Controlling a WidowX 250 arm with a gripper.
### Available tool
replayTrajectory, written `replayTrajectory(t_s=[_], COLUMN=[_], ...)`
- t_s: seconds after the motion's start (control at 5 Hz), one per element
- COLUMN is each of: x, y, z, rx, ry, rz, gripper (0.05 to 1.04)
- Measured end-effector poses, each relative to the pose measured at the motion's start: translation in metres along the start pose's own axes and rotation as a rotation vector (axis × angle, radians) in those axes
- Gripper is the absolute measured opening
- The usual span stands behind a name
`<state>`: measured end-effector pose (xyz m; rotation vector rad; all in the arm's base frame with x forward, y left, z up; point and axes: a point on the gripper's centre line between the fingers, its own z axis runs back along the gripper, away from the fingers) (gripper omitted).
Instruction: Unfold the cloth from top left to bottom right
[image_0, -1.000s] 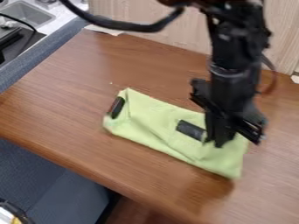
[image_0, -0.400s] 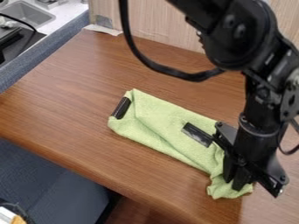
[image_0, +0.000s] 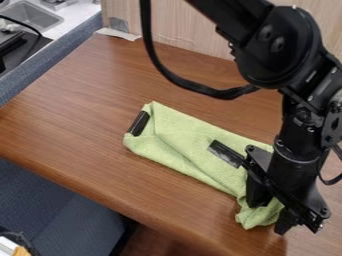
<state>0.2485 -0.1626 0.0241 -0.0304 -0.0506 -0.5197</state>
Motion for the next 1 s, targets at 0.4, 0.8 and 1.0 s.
replayTrajectory(t_s=[0.4,0.8,1.0], x=[-0.004,-0.01,-0.013], y=[0.006,0.018,0.027], z=[0.02,0.065,0.09], rx=[0.003,-0.007,0.049], ry=[-0.04,-0.092,-0.146], rz=[0.008,-0.005,-0.02], gripper=[1.006,1.0,1.0])
